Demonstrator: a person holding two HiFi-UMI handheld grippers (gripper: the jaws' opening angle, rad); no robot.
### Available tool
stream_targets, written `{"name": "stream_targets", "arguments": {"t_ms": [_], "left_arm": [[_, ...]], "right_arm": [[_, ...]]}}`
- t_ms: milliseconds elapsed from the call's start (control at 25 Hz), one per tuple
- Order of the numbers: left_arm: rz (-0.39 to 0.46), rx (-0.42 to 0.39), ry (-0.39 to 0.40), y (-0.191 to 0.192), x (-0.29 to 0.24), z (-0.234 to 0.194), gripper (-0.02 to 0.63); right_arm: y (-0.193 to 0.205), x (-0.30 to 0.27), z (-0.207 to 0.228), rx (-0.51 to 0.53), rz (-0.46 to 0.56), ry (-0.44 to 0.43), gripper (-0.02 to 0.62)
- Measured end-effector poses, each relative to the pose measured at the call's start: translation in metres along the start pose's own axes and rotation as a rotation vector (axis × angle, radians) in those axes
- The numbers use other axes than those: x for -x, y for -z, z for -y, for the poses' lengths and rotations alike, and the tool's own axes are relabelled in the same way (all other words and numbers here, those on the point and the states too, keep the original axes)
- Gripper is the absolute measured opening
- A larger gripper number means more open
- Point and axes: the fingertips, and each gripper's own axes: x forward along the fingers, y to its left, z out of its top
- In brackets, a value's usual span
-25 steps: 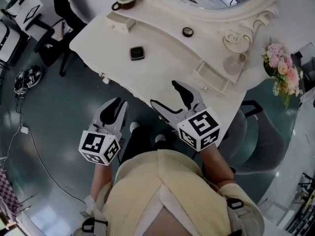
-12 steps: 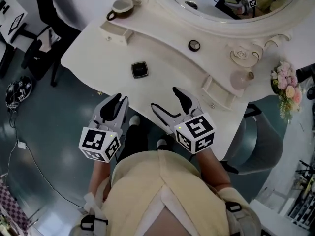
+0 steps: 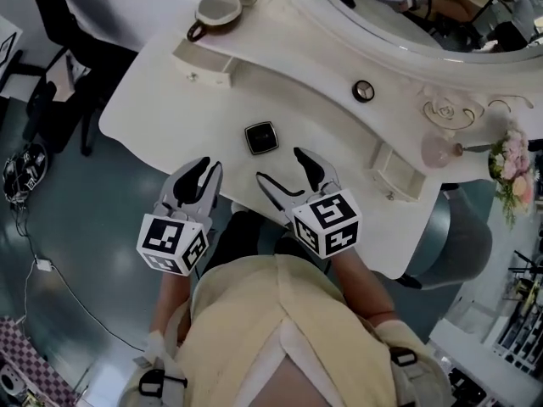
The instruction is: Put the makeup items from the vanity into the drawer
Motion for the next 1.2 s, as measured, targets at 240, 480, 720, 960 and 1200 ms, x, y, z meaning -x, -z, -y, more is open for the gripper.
{"name": "stream_targets", "arguments": {"t_ms": [240, 480, 720, 960, 1200], "left_arm": [[-0.030, -0.002, 0.056, -0.003, -0.021, -0.020, 0.083], [-0.075, 0.004, 0.107, 0.006, -0.035, -0.032, 0.083], [-0.107, 0.007, 0.145, 0.015, -0.045, -0.040, 0.083], [-0.124, 0.017, 0.158, 0.020, -0.048, -0.049, 0.084], [-0.133, 0.028, 0.154, 0.027, -0.048, -0.058, 0.084]], "right_arm": [[0.005, -0.031, 0.009, -0.054, -0.040, 0.064, 0.353], [0.016, -0.055, 0.020, -0.095, -0.091, 0.129, 0.362], [0.025, -0.074, 0.026, -0.116, -0.127, 0.190, 0.365], [0.028, -0.086, 0.030, -0.096, -0.143, 0.237, 0.368], [0.032, -0.093, 0.033, -0.070, -0.158, 0.282, 0.367]]}}
